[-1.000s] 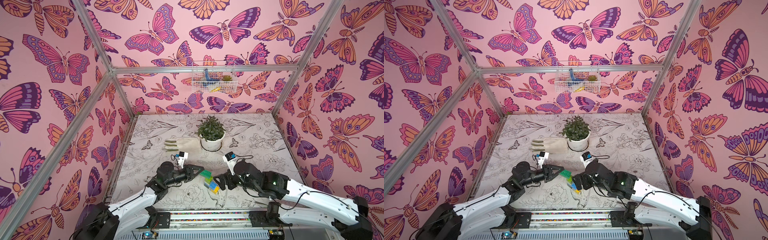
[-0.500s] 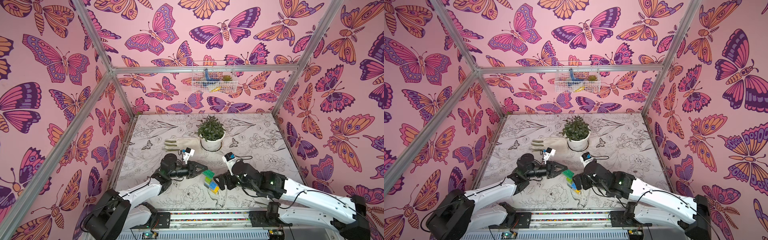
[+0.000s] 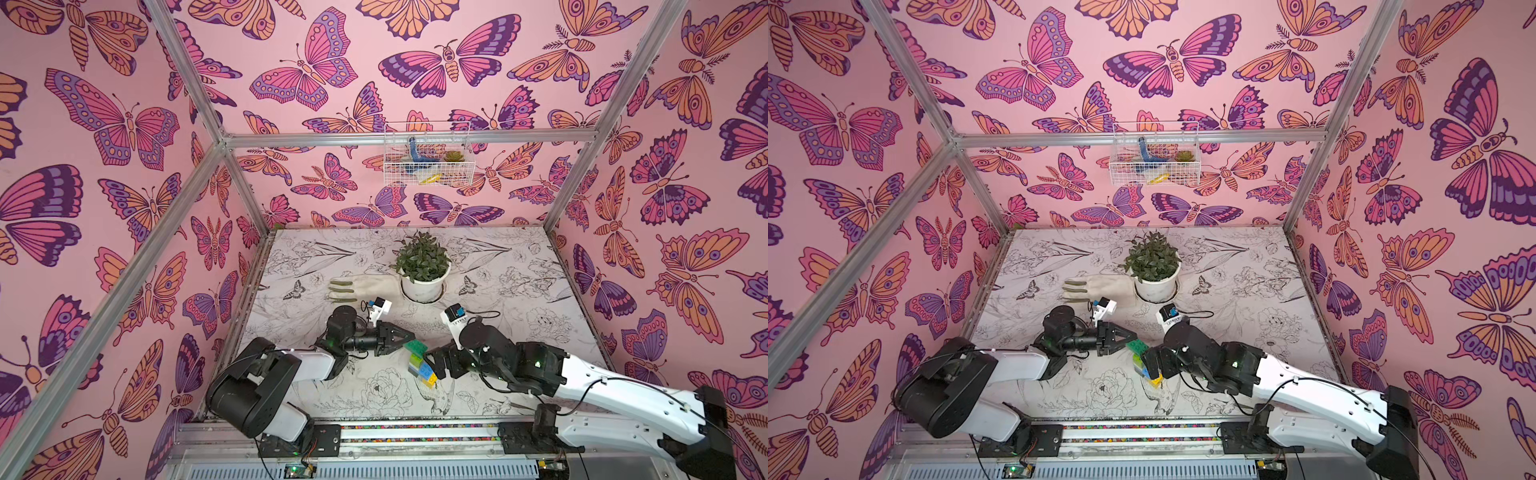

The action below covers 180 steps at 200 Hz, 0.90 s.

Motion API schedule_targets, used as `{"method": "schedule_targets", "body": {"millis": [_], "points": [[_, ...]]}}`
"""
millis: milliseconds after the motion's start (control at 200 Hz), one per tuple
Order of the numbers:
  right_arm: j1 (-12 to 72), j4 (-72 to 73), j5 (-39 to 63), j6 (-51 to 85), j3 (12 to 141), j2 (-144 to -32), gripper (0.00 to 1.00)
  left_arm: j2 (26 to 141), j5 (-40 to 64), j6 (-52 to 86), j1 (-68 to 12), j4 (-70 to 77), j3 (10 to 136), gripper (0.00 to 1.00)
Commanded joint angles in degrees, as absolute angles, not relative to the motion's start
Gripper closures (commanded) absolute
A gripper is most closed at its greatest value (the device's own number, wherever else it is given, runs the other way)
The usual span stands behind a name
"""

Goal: Assemble a giraffe with lego
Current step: Assemble the lego brick with the lego brick.

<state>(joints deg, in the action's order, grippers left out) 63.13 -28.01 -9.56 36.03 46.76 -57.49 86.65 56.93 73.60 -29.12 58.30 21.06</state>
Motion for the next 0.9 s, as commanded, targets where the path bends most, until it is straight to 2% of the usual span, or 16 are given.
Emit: {"method": "schedule_targets", "body": {"millis": [0,396,896], "points": [[62.93,-27.77,-10.19,36.39,47.02,-57.22,0.0,87.89,60.49,75.59,-28.65,65.84,21.18,1.0],[62.63,-26.75,-10.33,36.08,46.93,-60.17,0.0,83.85,64.01,71.18,-27.42,55.55,21.45,1.0],[61.06,-24.73,-9.51,34.45,48.19,-64.25,0.0,89.47,64.31,76.29,-27.15,65.92,20.77,1.0]]}}
